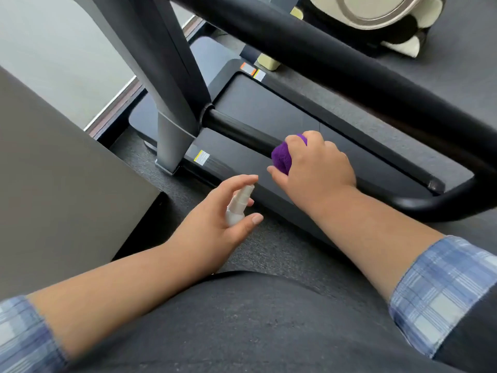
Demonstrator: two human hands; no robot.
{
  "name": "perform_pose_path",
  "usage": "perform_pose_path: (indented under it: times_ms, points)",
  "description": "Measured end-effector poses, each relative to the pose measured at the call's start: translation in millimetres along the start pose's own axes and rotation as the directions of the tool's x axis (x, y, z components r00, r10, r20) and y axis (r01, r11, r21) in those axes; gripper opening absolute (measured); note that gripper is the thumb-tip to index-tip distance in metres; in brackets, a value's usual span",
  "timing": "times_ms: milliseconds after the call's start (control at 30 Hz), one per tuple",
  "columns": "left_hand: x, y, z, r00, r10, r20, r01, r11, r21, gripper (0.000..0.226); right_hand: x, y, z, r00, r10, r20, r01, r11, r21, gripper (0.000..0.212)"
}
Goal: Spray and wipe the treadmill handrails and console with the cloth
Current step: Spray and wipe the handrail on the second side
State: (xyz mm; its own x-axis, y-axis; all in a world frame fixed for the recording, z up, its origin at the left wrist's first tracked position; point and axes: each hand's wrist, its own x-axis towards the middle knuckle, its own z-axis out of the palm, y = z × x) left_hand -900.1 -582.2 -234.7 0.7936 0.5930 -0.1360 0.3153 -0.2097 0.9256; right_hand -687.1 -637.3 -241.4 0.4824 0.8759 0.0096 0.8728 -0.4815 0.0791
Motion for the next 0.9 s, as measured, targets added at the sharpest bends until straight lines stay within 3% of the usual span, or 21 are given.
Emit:
perform_pose_path:
  times_ms: [200,367,533,733,900]
  points:
    - [-16.2,-20.3,-22.1,0.994,-0.068,-0.08,0.069,0.998,0.009,0.051,54.2,-64.7,3.3,0.998,-0.059,0.029,0.058,0.998,0.021,0.054]
    - [-22.5,-34.7,-36.1,0.994,-0.092,-0.064,0.093,0.995,0.02,0.052,97.8,-119.6,5.2,0.994,-0.071,0.084,0.064,0.994,0.09,0.053]
    - [-11.0,-33.7,-53.0,1.0,-0.023,-0.01,0.023,0.999,0.031,0.053,86.2,-100.4,-1.6,0.99,-0.059,0.126,0.045,0.993,0.112,0.053]
    - [3.8,-32.6,-72.3,0.996,0.067,0.055,-0.068,0.998,0.002,0.06,33.5,-50.9,-10.5,0.991,0.063,0.115,-0.079,0.986,0.146,0.052]
    - [4.4,-42.8,-98.8,0.998,0.057,0.026,-0.057,0.998,0.014,0.055,40.1,-63.4,-5.7,0.991,0.102,0.083,-0.11,0.988,0.106,0.05]
